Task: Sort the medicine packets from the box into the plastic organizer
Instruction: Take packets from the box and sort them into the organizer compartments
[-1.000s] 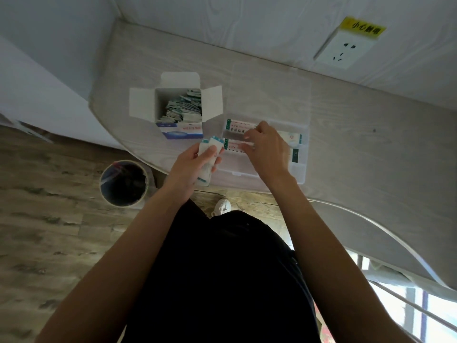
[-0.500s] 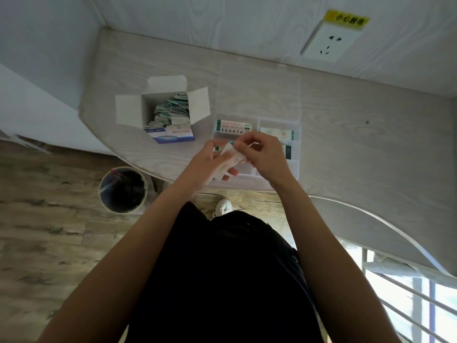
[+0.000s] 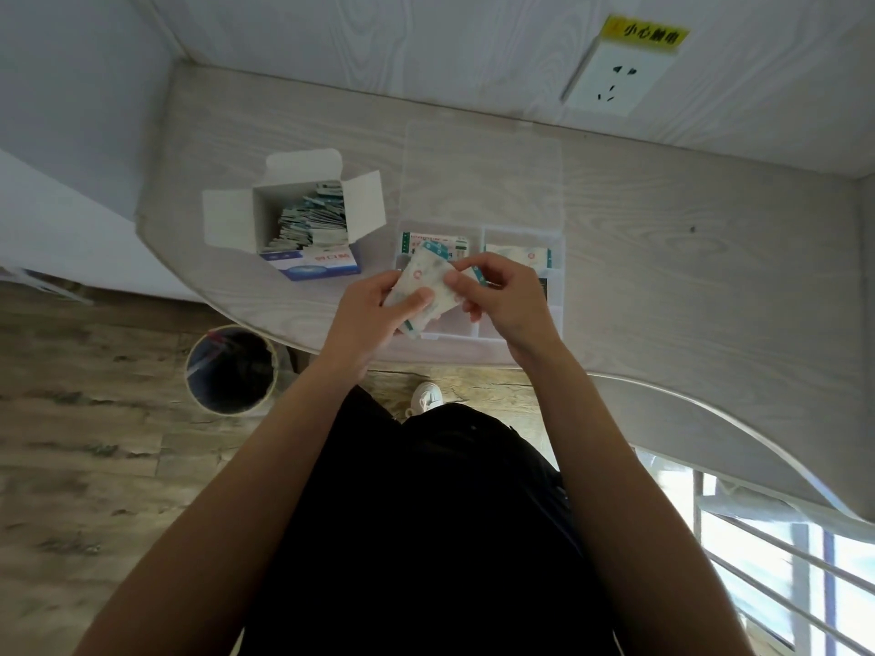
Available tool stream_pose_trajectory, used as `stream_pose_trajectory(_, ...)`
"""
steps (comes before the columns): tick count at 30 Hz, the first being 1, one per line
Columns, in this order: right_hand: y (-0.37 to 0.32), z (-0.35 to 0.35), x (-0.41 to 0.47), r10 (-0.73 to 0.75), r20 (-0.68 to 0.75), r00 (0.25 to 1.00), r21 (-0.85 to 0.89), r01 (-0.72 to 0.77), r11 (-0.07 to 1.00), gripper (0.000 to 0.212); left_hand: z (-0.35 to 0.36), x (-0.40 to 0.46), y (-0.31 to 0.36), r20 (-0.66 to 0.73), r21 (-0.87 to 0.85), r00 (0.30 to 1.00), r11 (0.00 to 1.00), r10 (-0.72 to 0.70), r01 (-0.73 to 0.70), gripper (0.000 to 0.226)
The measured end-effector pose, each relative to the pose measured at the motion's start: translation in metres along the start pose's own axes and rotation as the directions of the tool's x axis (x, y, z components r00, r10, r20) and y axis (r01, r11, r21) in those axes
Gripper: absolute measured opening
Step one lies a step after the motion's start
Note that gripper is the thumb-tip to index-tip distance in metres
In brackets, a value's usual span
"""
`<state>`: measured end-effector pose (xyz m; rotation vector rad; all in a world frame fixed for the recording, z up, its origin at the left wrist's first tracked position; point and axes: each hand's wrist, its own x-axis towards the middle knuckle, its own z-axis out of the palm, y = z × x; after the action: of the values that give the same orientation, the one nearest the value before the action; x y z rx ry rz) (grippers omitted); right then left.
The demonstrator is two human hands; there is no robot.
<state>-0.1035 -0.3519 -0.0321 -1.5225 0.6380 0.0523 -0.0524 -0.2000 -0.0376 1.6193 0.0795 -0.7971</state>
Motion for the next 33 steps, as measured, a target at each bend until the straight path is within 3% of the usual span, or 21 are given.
stream_pose_trajectory(7, 0.0, -0.001, -0.001, -0.052, -0.014, 0.999, -0.022, 0.052, 0.998, 0.014, -0.001, -0.001, 0.002, 0.008, -0.068, 0.999, 0.996, -0.05, 0.051, 0.021)
stream_pose_trajectory(12, -0.004, -0.006, -0.005, -0.084, 0.027, 0.996, -0.04, 0.085, 0.996, 0.027, -0.001, 0.001, -0.001, -0.033, -0.155, 0.996, 0.985, -0.08, 0.074, 0.012)
stream_pose_trajectory(17, -0.008, -0.014, -0.001, -0.071, -0.028, 0.997, -0.081, 0.068, 0.994, 0.021, -0.008, 0.001, -0.002, -0.044, 0.114, 0.995, 0.99, 0.089, -0.084, 0.006)
stream_pose_trajectory(19, -0.01, -0.013, 0.004, -0.086, -0.038, 0.996, -0.135, 0.081, 0.988, 0.015, -0.01, 0.0, -0.002, 0.038, 0.294, 0.982, 0.937, 0.185, -0.188, 0.004)
stream_pose_trajectory(21, -0.011, -0.009, 0.008, -0.105, -0.008, 0.994, -0.212, 0.101, 0.972, 0.01, -0.009, -0.001, -0.001, 0.135, 0.363, 0.969, 0.9, 0.206, -0.242, 0.009)
stream_pose_trajectory(24, -0.011, -0.005, 0.011, -0.111, 0.025, 0.994, -0.267, 0.114, 0.957, 0.01, -0.008, -0.001, 0.002, 0.187, 0.349, 0.965, 0.906, 0.183, -0.24, 0.017)
stream_pose_trajectory(30, -0.013, -0.008, 0.009, 0.0, 0.086, 0.996, -0.107, 0.01, 0.994, 0.008, -0.013, -0.004, -0.002, 0.198, 0.142, 0.975, 0.981, 0.105, -0.135, 0.011)
stream_pose_trajectory(33, -0.012, -0.008, 0.009, -0.004, 0.047, 0.999, -0.078, 0.008, 0.997, 0.009, -0.014, -0.004, -0.004, 0.197, 0.11, 0.975, 0.986, 0.102, -0.125, 0.011)
